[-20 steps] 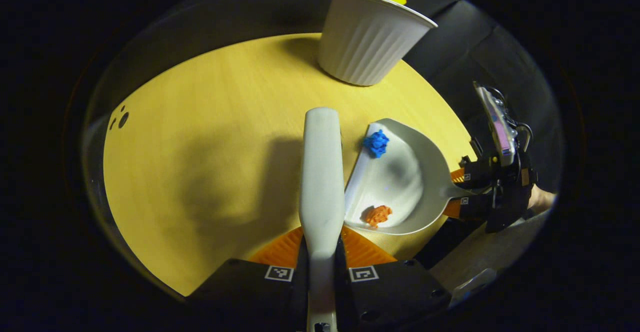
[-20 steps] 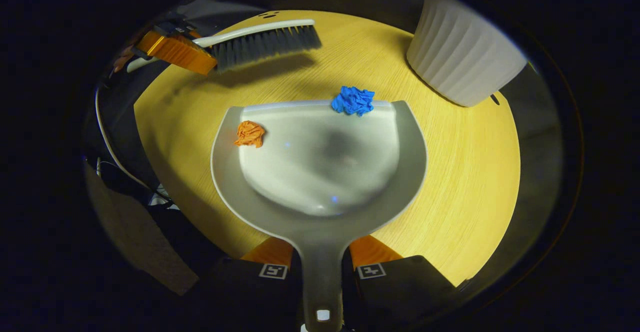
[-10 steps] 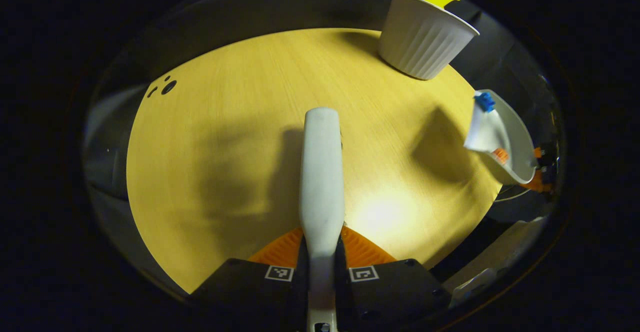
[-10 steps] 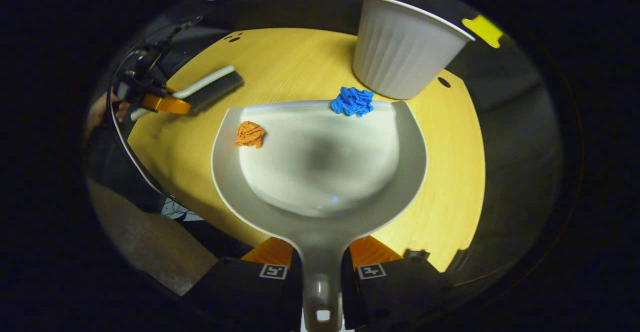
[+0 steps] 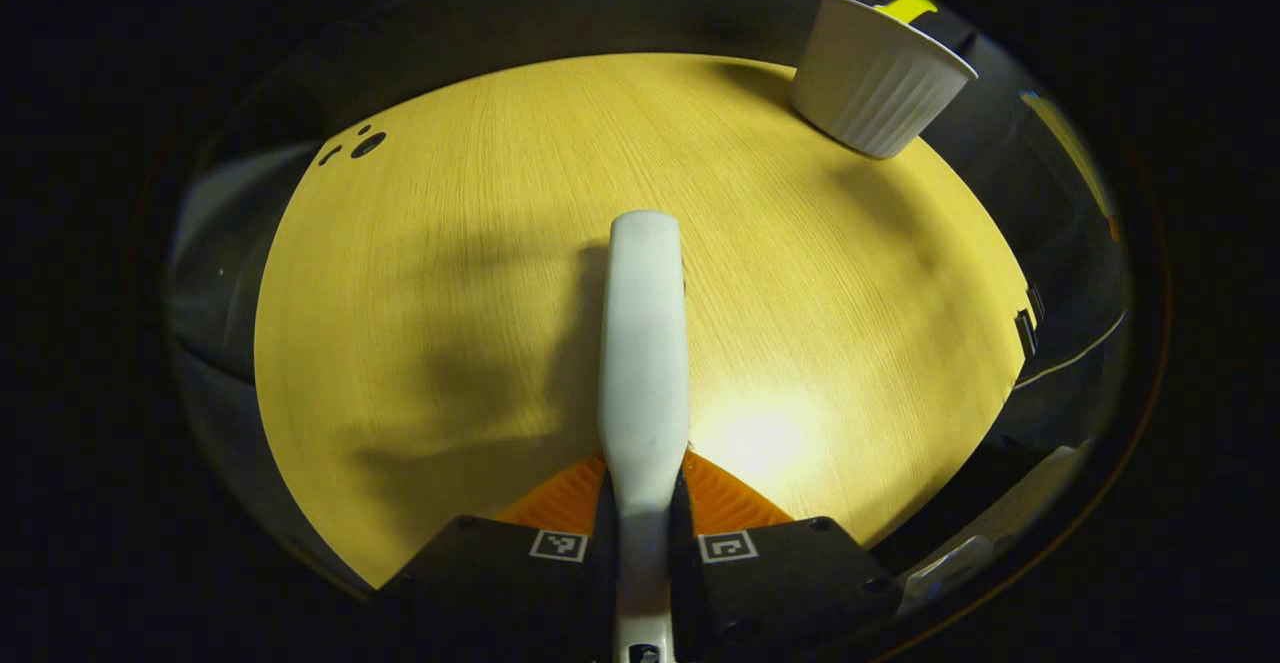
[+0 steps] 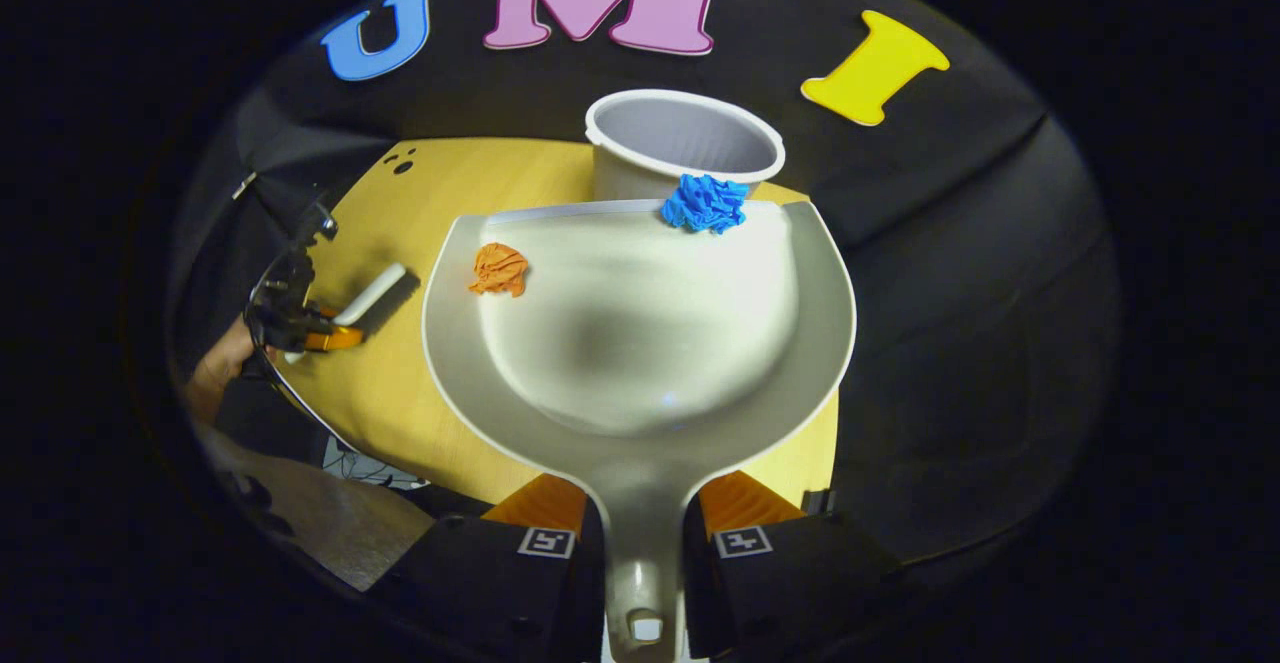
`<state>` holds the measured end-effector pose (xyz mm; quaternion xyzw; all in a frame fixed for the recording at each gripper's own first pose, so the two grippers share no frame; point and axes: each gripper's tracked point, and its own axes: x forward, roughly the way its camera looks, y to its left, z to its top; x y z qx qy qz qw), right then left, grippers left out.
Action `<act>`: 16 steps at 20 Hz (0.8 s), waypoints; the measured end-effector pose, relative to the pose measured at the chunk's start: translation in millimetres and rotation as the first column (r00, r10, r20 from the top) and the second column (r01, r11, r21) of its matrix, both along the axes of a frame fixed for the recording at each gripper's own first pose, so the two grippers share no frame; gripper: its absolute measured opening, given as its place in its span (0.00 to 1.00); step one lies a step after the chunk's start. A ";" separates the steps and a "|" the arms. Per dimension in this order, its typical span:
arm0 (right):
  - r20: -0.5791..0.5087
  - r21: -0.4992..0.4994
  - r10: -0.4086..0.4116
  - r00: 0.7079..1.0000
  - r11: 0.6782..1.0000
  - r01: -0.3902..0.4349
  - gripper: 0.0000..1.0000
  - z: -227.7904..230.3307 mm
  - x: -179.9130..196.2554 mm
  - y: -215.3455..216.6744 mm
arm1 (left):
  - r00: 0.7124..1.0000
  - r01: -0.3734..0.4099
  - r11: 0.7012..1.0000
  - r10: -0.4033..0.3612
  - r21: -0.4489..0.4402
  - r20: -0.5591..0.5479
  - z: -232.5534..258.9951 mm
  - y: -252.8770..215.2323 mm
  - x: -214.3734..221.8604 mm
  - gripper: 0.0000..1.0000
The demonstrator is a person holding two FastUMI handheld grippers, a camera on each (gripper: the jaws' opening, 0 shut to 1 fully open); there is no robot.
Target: Pick up the small broom and dustpan from the desktop, sweep the trash into the dustpan with the broom, and then empty the trash into the garbage bin.
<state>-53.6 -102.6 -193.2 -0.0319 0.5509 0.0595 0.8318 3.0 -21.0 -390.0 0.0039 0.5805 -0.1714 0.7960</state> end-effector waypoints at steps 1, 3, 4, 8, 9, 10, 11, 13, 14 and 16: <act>0.001 0.007 -0.009 1.000 1.000 0.009 0.35 7.3 12.2 -1.2 | 1.000 0.006 1.000 -0.006 -0.001 -0.003 -1.2 -0.4 -1.9 0.26; 0.003 -0.021 -0.032 0.999 0.999 0.032 0.36 17.8 38.0 -18.4 | 1.000 0.019 1.000 -0.019 0.000 -0.001 -4.6 0.4 -3.9 0.26; 0.006 -0.048 -0.042 0.999 0.998 0.042 0.36 16.4 48.3 -27.1 | 1.000 0.023 1.000 -0.023 -0.001 0.000 -5.9 1.3 -3.9 0.26; -0.010 -0.165 -0.080 0.997 0.983 0.078 0.35 16.6 97.8 -71.9 | 1.000 0.010 1.000 -0.010 -0.023 -0.002 -10.2 3.6 -6.1 0.26; -0.017 -0.196 -0.079 0.997 0.978 0.074 0.35 15.5 108.2 -80.5 | 1.000 0.002 1.000 -0.002 -0.024 -0.001 -10.4 1.9 -7.7 0.26; -0.025 -0.222 -0.076 0.997 0.973 0.068 0.36 15.1 116.8 -85.9 | 1.000 -0.006 1.000 0.006 -0.025 -0.001 -10.4 1.7 -7.7 0.26; -0.033 -0.241 -0.067 0.997 0.969 0.058 0.35 14.4 125.3 -88.3 | 1.000 -0.011 1.000 0.011 -0.025 0.000 -10.4 1.7 -9.5 0.26; -0.050 -0.293 -0.042 0.998 0.956 0.026 0.36 13.0 145.0 -92.6 | 1.000 -0.021 0.999 0.021 -0.026 -0.001 -10.1 1.4 -11.5 0.26; -0.061 -0.332 -0.020 0.998 0.943 -0.001 0.35 12.3 153.9 -96.6 | 1.000 -0.025 0.999 0.025 -0.027 -0.003 -10.3 1.6 -12.1 0.26; -0.095 -0.399 0.025 0.995 0.915 -0.061 0.35 13.6 170.9 -97.0 | 0.999 -0.032 0.999 0.032 -0.025 -0.004 -10.2 1.8 -13.8 0.26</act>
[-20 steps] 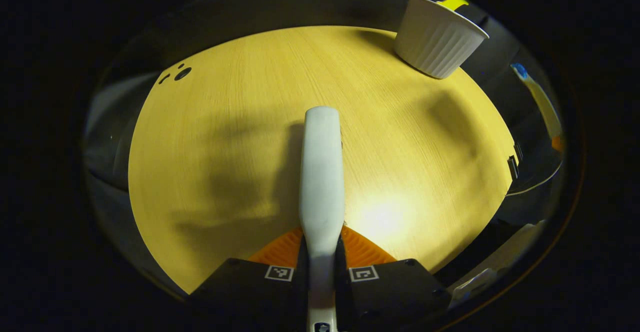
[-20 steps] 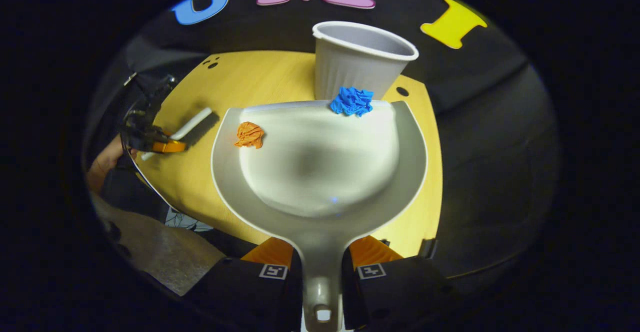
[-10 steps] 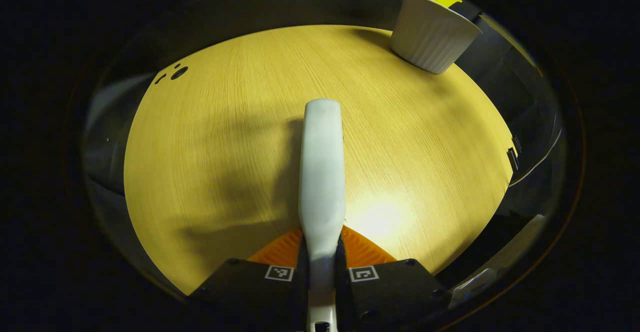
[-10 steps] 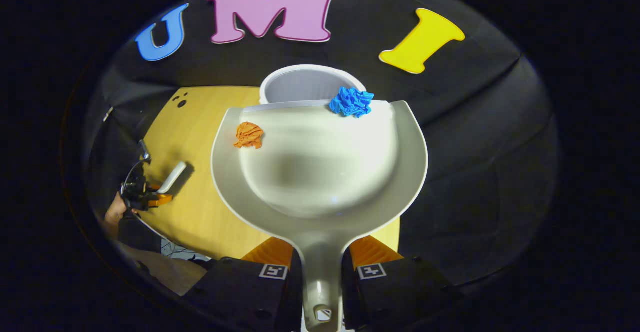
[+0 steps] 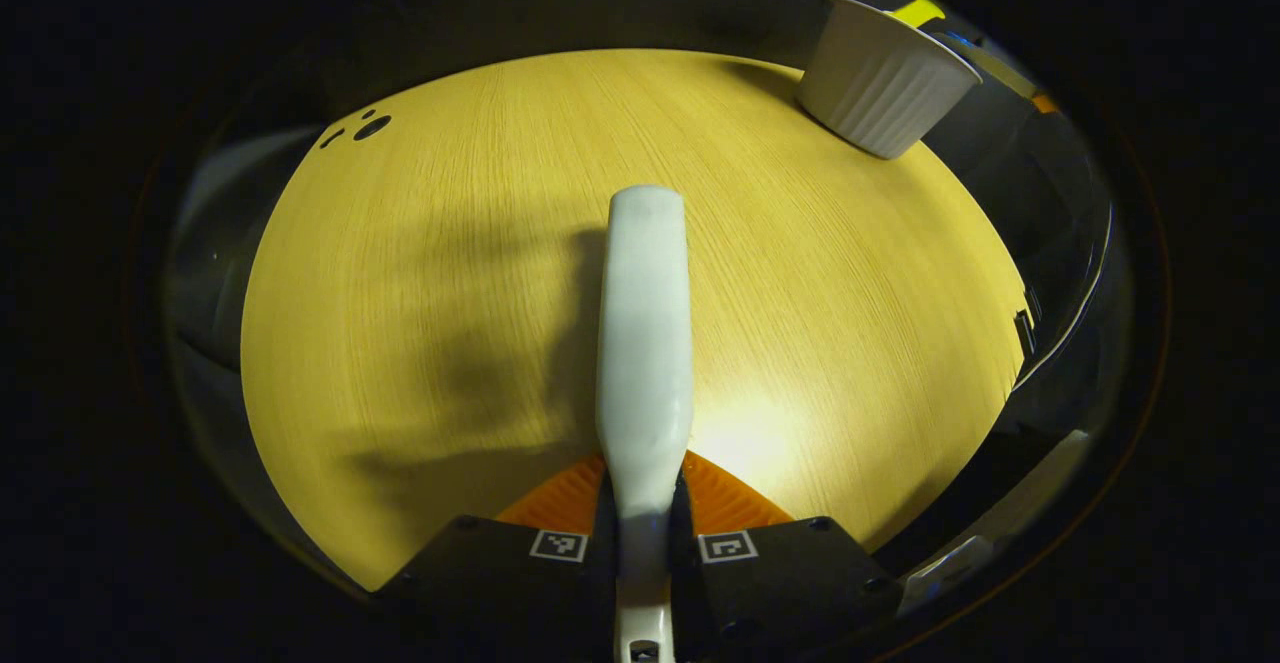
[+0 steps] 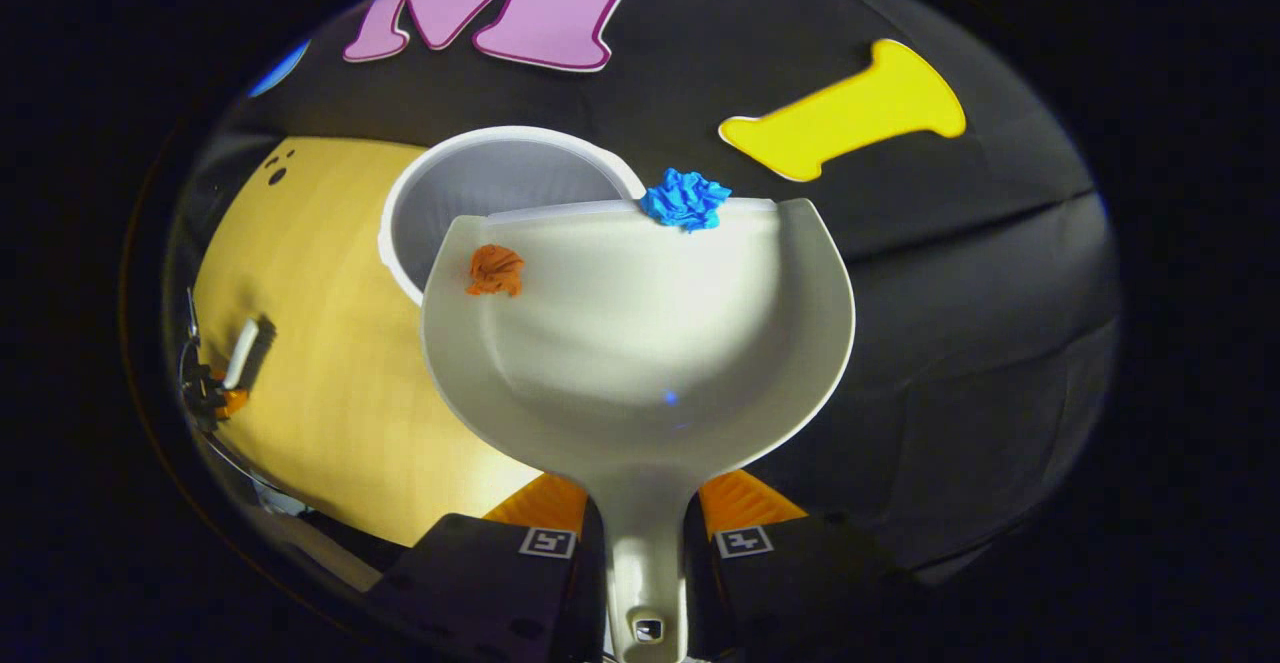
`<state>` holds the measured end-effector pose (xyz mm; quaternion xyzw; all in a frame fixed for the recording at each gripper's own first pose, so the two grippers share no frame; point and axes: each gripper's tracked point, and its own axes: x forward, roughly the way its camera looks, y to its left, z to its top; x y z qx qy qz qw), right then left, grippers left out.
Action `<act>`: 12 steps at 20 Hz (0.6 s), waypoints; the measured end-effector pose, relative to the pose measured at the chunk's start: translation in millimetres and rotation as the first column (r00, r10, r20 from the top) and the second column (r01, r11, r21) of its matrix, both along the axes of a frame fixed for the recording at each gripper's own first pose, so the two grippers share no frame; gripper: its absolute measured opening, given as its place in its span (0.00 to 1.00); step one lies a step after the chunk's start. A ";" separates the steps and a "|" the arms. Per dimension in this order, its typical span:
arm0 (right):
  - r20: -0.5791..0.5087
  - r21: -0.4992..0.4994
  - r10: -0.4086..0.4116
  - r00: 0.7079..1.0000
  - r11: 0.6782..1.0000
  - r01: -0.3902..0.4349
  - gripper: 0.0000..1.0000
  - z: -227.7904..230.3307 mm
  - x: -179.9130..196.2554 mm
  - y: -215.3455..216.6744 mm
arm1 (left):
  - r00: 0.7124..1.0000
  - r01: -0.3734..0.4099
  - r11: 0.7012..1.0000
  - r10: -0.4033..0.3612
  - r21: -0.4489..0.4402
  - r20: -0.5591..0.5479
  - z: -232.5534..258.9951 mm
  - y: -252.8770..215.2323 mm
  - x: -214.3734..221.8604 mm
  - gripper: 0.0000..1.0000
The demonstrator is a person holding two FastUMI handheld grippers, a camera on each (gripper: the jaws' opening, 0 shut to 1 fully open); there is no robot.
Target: Pick up the small broom and dustpan from the desktop, sweep the trash into the dustpan with the broom, and then empty the trash into the garbage bin.
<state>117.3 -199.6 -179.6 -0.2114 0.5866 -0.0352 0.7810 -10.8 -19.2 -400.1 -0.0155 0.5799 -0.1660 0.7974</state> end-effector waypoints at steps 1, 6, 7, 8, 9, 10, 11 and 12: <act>-0.024 -0.015 0.021 0.999 1.000 -0.022 0.36 0.0 4.1 2.8 | 1.000 -0.001 1.000 0.000 0.002 0.001 0.2 -0.3 -0.3 0.26; -0.202 -0.077 0.104 0.974 0.990 -0.122 0.36 11.5 6.6 4.3 | 1.000 -0.006 1.000 0.006 0.010 -0.003 1.2 -1.1 -0.3 0.26; -0.208 -0.075 0.106 0.972 0.989 -0.124 0.36 12.8 9.8 5.5 | 1.000 -0.009 1.000 0.009 0.011 -0.003 0.8 -0.9 -0.4 0.26; -0.209 -0.067 0.102 0.973 0.991 -0.118 0.36 8.5 12.8 6.1 | 1.000 -0.010 1.000 0.010 0.012 -0.001 0.9 -1.1 0.3 0.26; -0.211 -0.064 0.094 0.973 0.992 -0.110 0.36 7.5 15.0 6.2 | 1.000 -0.010 1.000 0.010 0.014 -0.002 1.3 -1.1 0.5 0.26; -0.219 -0.066 0.098 0.971 0.991 -0.115 0.36 6.5 17.5 6.0 | 1.000 -0.010 1.000 0.010 0.015 -0.001 2.0 -1.4 1.7 0.26; -0.225 -0.074 0.102 0.969 0.990 -0.121 0.35 6.8 16.8 4.6 | 1.000 -0.009 1.000 0.009 0.016 -0.003 2.2 -1.2 0.9 0.26; -0.231 -0.077 0.109 0.967 0.989 -0.129 0.36 4.6 16.9 4.4 | 1.000 -0.010 1.000 0.010 0.017 -0.003 2.6 -1.5 1.3 0.26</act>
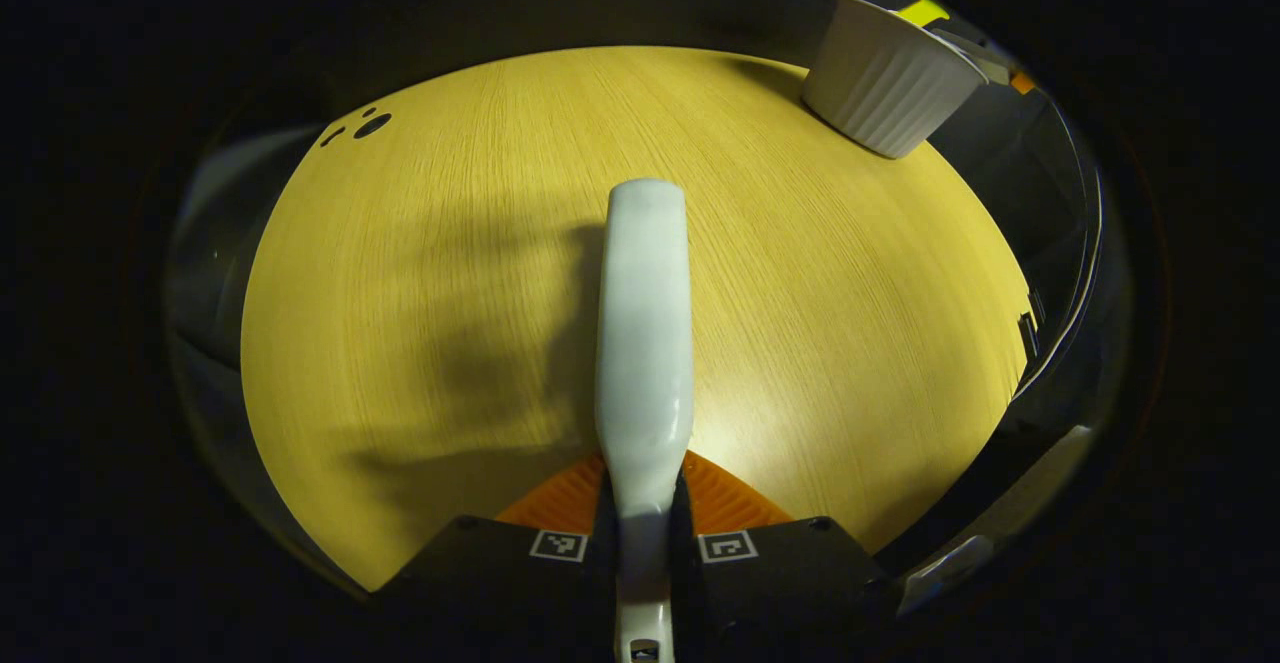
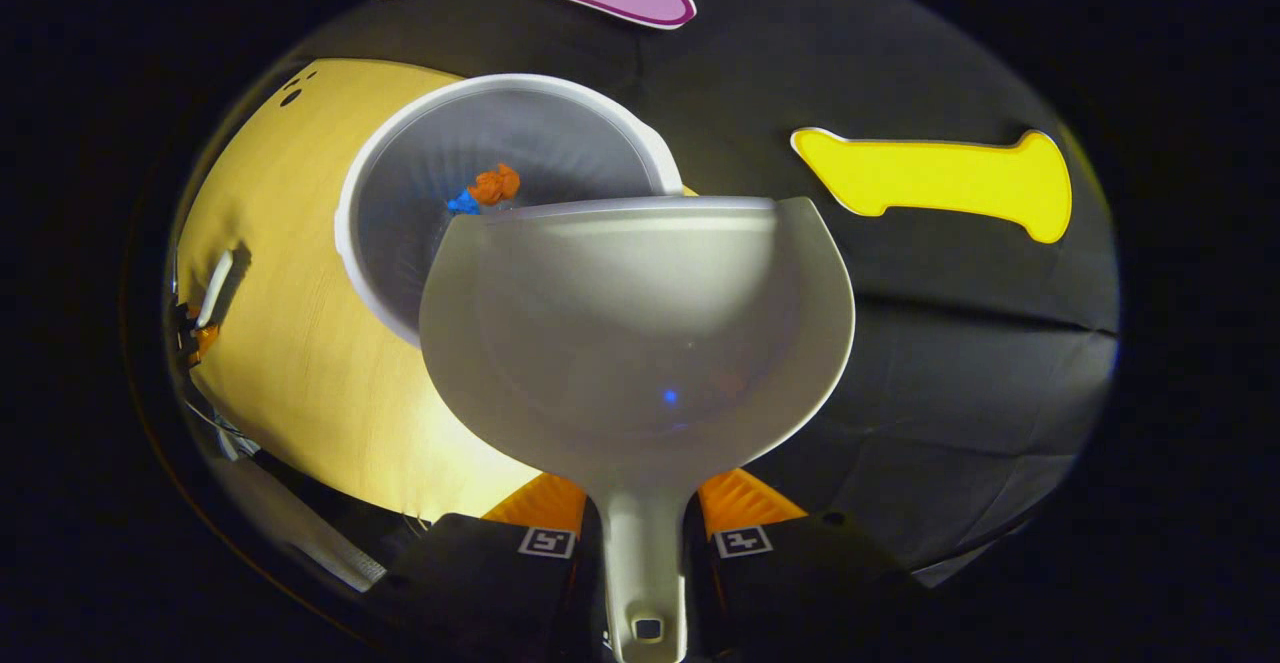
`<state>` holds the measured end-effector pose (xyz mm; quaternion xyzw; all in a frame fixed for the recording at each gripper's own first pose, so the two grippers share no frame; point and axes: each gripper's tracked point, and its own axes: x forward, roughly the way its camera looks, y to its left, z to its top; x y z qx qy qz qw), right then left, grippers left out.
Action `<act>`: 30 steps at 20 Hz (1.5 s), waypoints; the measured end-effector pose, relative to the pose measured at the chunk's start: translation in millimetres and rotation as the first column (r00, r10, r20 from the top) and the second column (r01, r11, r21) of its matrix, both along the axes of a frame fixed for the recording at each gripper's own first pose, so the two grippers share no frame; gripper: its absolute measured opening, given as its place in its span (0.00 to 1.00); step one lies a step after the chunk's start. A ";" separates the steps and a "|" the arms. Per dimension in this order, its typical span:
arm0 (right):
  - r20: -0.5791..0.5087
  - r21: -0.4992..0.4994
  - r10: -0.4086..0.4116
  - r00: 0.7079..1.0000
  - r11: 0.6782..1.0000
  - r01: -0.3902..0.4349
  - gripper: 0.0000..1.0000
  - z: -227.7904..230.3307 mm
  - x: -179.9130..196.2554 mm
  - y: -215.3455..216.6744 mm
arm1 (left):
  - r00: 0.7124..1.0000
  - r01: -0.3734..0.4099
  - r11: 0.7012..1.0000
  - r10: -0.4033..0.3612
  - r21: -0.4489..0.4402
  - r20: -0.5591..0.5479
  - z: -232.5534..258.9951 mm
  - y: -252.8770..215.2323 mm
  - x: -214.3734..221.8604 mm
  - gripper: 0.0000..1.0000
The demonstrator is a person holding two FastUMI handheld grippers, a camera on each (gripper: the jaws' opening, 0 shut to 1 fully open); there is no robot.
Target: Pick up the small broom and dustpan from the desktop, sweep the trash into the dustpan with the broom, and then empty the trash into the garbage bin.
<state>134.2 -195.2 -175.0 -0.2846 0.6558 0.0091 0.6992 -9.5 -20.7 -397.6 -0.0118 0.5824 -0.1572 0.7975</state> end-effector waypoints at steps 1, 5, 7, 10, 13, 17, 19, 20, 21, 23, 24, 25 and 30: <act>0.003 0.004 -0.003 1.000 1.000 0.003 0.35 0.1 1.1 1.3 | 1.000 0.002 1.000 -0.002 0.002 0.000 -0.3 0.1 -0.1 0.26; 0.014 0.016 0.000 1.000 1.000 0.000 0.36 0.2 0.9 1.3 | 1.000 0.008 1.000 -0.008 0.007 -0.002 -0.3 0.3 1.3 0.26; 0.032 0.037 -0.004 0.999 0.999 0.002 0.36 4.3 0.0 2.2 | 1.000 0.007 1.000 -0.007 0.009 -0.002 -1.2 0.2 1.6 0.26; 0.098 0.123 -0.052 0.994 0.992 0.040 0.39 17.5 -2.3 5.9 | 1.000 0.005 1.000 -0.005 0.012 -0.005 -0.8 0.0 1.8 0.26; 0.169 0.203 -0.069 0.983 0.979 0.034 0.36 43.9 -16.6 13.0 | 1.000 0.004 1.000 -0.004 0.012 -0.010 -3.3 -1.7 -0.1 0.26; 0.275 0.267 -0.074 0.958 0.964 -0.002 0.32 74.8 -44.9 27.5 | 1.000 0.005 1.000 -0.005 0.018 -0.016 -6.0 -3.0 -1.0 0.26; 0.302 0.338 -0.084 0.949 0.941 -0.024 0.35 84.7 -67.2 51.6 | 1.000 0.008 1.000 -0.008 0.024 -0.018 -6.6 -4.0 -1.7 0.26; 0.303 0.373 -0.086 0.949 0.927 -0.035 0.35 84.6 -80.3 64.7 | 1.000 0.010 1.000 -0.010 0.027 -0.020 -6.6 -4.0 -1.6 0.26; 0.297 0.404 -0.089 0.951 0.914 -0.041 0.36 81.7 -94.0 79.1 | 1.000 0.010 1.000 -0.010 0.029 -0.022 -7.2 -4.2 -1.7 0.26; 0.264 0.462 -0.089 0.961 0.886 -0.045 0.35 70.2 -124.6 108.6 | 1.000 0.006 0.999 -0.005 0.033 -0.026 -8.1 -4.7 -2.4 0.26; 0.252 0.485 -0.082 0.964 0.873 -0.053 0.39 60.1 -136.4 122.5 | 1.000 0.004 0.999 -0.003 0.035 -0.026 -7.9 -5.1 -1.9 0.26; 0.243 0.502 -0.062 0.968 0.862 -0.070 0.35 47.2 -149.3 138.4 | 1.000 0.002 0.999 -0.001 0.038 -0.028 -8.3 -4.9 -3.1 0.26; 0.154 0.543 -0.022 0.988 0.837 -0.066 0.35 -32.7 -204.0 198.1 | 0.999 0.011 0.998 -0.009 0.063 -0.031 -10.3 -7.2 -3.9 0.26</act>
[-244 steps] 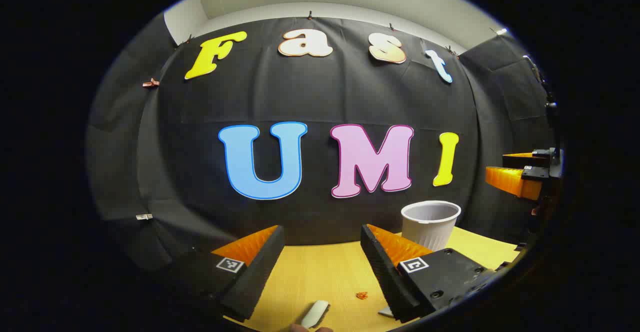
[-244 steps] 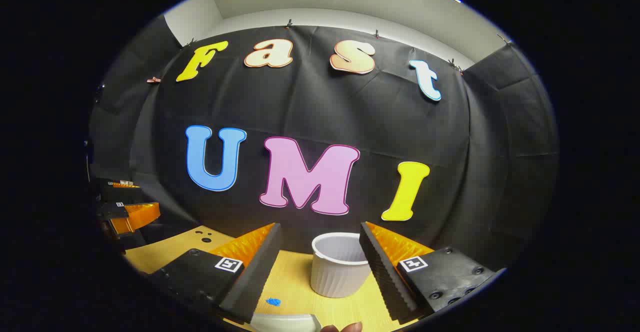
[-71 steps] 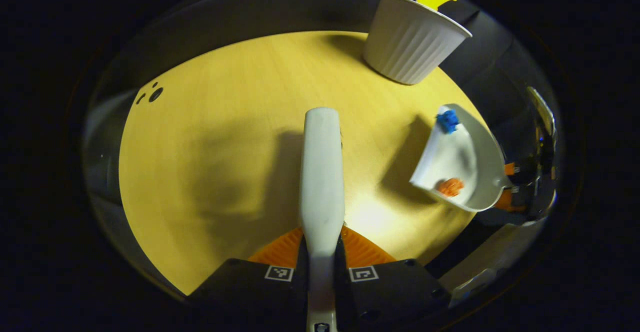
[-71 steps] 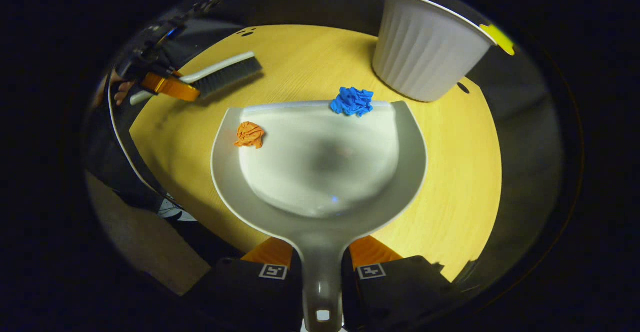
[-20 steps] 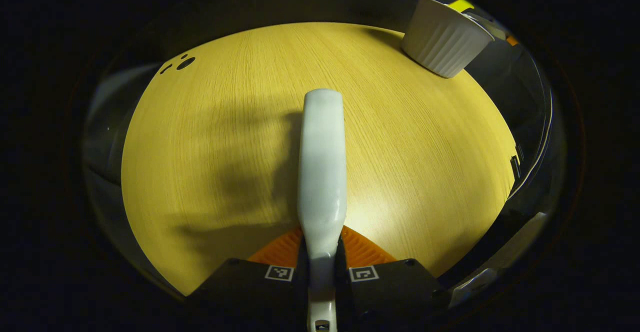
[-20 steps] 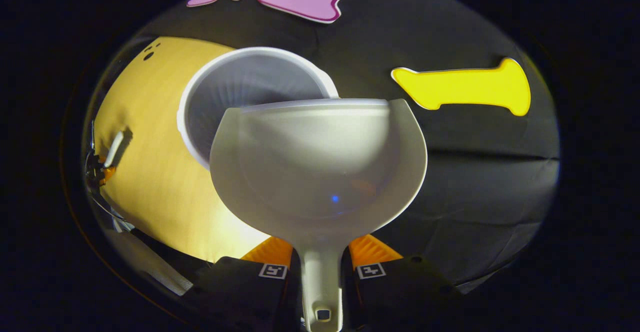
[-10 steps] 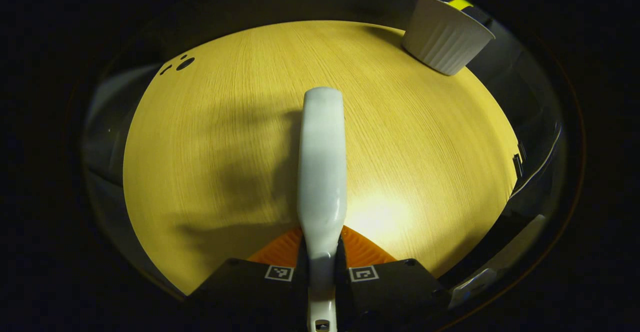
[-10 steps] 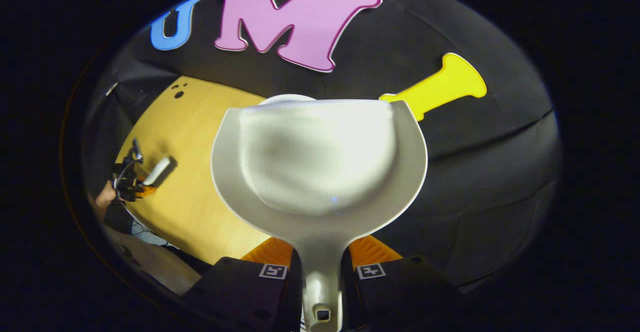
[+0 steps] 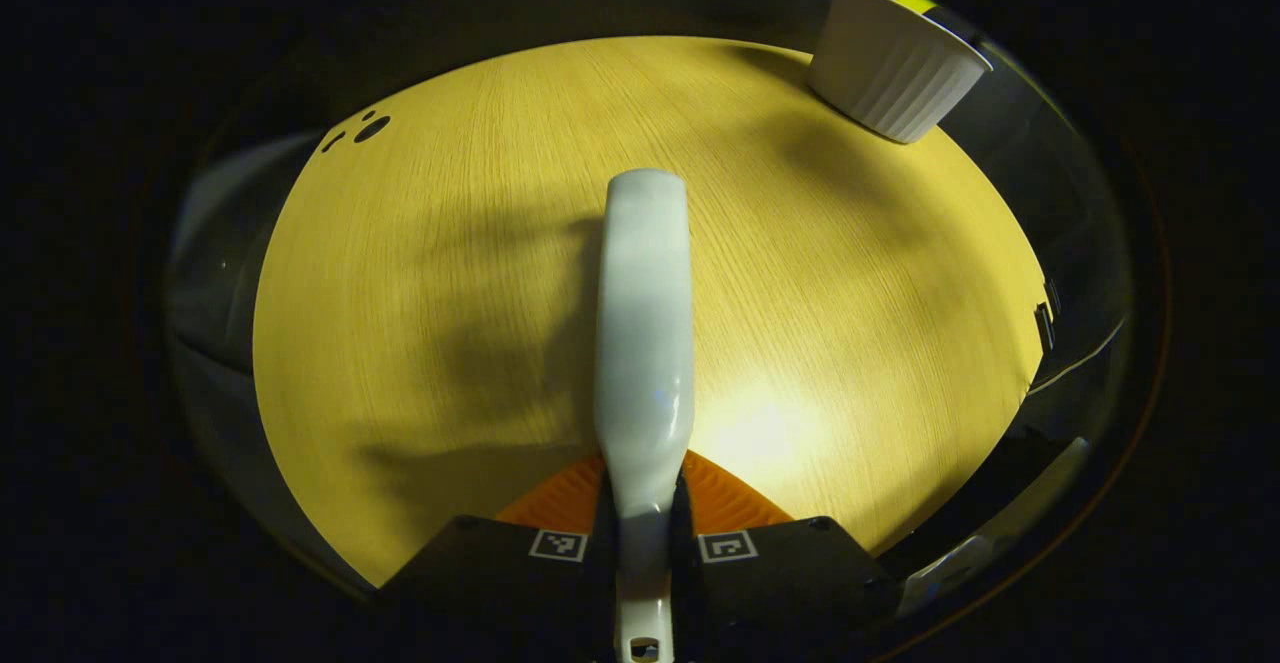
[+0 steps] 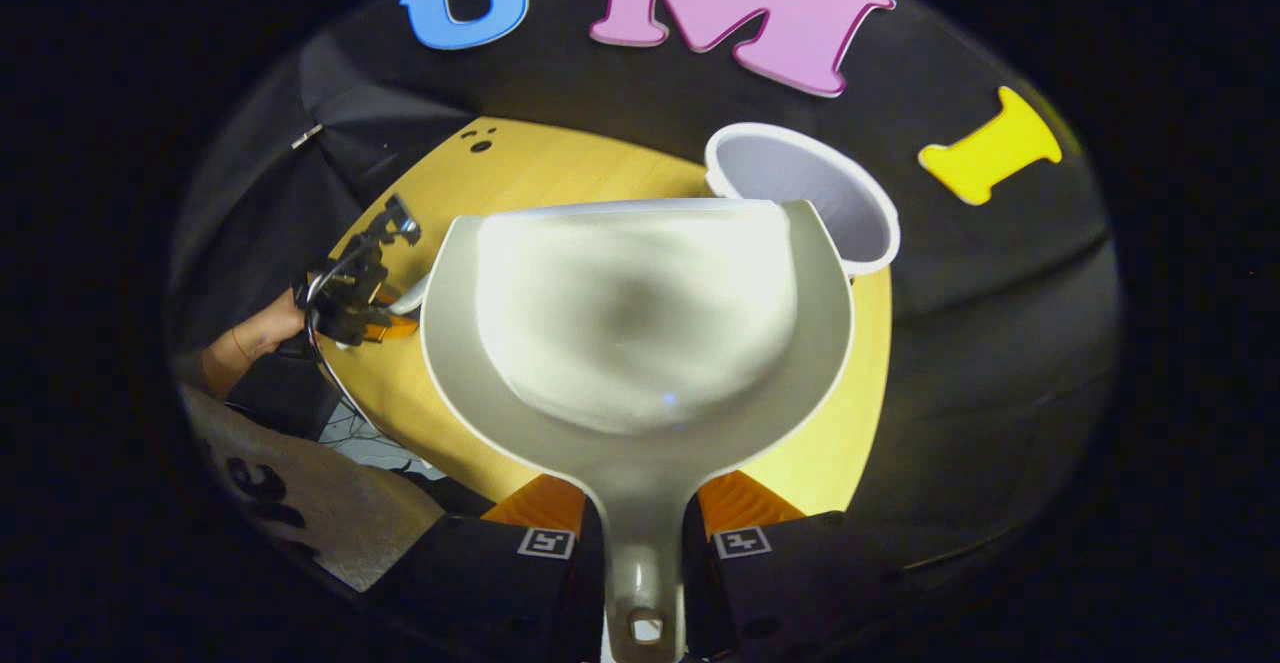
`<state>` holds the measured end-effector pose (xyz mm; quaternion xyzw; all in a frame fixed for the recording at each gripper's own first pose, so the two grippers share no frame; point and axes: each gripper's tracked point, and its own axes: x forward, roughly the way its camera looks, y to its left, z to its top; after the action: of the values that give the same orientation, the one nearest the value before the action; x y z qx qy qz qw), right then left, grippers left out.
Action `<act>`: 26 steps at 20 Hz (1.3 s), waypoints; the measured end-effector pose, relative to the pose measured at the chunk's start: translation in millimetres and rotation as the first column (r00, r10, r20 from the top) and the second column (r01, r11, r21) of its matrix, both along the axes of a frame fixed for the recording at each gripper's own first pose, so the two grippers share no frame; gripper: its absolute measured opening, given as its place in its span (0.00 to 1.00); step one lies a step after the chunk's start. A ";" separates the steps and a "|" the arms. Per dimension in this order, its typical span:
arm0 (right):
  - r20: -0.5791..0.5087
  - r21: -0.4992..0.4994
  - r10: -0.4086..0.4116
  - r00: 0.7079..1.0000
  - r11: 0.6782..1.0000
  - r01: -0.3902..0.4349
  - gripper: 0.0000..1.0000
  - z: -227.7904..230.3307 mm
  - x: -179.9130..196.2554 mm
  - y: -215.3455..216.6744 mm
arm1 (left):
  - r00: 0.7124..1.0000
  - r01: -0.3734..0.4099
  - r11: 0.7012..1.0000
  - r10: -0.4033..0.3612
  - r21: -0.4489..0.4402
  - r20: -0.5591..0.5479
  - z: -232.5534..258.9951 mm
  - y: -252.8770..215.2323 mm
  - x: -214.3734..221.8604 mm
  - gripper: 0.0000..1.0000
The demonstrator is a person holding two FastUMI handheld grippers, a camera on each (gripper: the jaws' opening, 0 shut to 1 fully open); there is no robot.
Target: Pick up the small broom and dustpan from the desktop, sweep the trash into the dustpan with the broom, and then empty the trash into the garbage bin.
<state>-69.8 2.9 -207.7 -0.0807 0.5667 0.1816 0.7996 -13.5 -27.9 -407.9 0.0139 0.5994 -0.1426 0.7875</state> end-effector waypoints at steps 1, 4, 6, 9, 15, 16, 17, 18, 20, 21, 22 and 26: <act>-0.019 0.009 0.001 1.000 1.000 -0.001 0.35 -18.4 -9.2 10.2 | 1.000 0.004 1.000 -0.004 0.007 0.000 -0.5 -1.1 -1.0 0.26; -0.030 -0.001 -0.010 0.999 1.000 0.010 0.35 -75.3 -21.2 35.3 | 1.000 0.017 0.999 -0.017 0.029 0.001 -2.1 -1.6 -1.9 0.26; -0.050 -0.011 -0.012 0.999 1.000 0.011 0.35 -109.7 -27.1 49.9 | 1.000 0.031 0.998 -0.031 0.048 0.001 -1.7 -1.8 -3.1 0.27; -0.066 0.003 -0.021 0.998 1.000 0.021 0.33 -148.6 -32.2 71.2 | 0.999 0.035 0.997 -0.035 0.073 0.001 -2.9 -1.8 -3.8 0.26; -0.059 -0.003 -0.061 0.996 0.998 0.061 0.36 -193.7 -28.4 81.6 | 0.999 0.041 0.993 -0.040 0.107 -0.012 -3.4 -0.9 -4.1 0.28; -0.068 -0.001 -0.067 0.995 0.998 0.067 0.36 -197.7 -29.4 81.3 | 0.999 0.046 0.992 -0.044 0.116 -0.015 -3.9 -0.7 -4.0 0.29; -0.077 0.004 -0.073 0.994 0.997 0.073 0.36 -199.9 -30.2 81.1 | 0.999 0.050 0.991 -0.048 0.124 -0.017 -4.2 0.1 -3.7 0.29; -0.086 0.008 -0.074 0.994 0.997 0.075 0.36 -203.1 -32.2 81.0 | 0.998 0.054 0.990 -0.052 0.133 -0.019 -3.7 0.4 -3.7 0.29; -0.103 0.006 -0.064 0.993 0.998 0.065 0.36 -209.8 -37.6 80.0 | 0.998 0.062 0.987 -0.059 0.148 -0.021 -3.4 0.8 -4.2 0.30; -0.109 0.006 -0.058 0.992 0.998 0.059 0.36 -212.7 -39.1 80.8 | 0.998 0.065 0.986 -0.063 0.155 -0.020 -3.8 1.0 -4.4 0.30; -0.115 0.011 -0.056 0.992 0.998 0.057 0.39 -214.8 -41.0 80.8 | 0.998 0.070 0.984 -0.067 0.162 -0.020 -4.5 1.6 -3.0 0.30; -0.123 0.026 -0.055 0.991 0.998 0.058 0.37 -220.3 -41.1 81.3 | 0.997 0.078 0.981 -0.076 0.177 -0.020 -4.8 2.5 -4.5 0.30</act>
<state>-111.0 84.2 -428.0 -0.0417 0.6138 0.1717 0.7694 -18.0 -25.4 -412.6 0.1062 0.6141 -0.1190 0.7730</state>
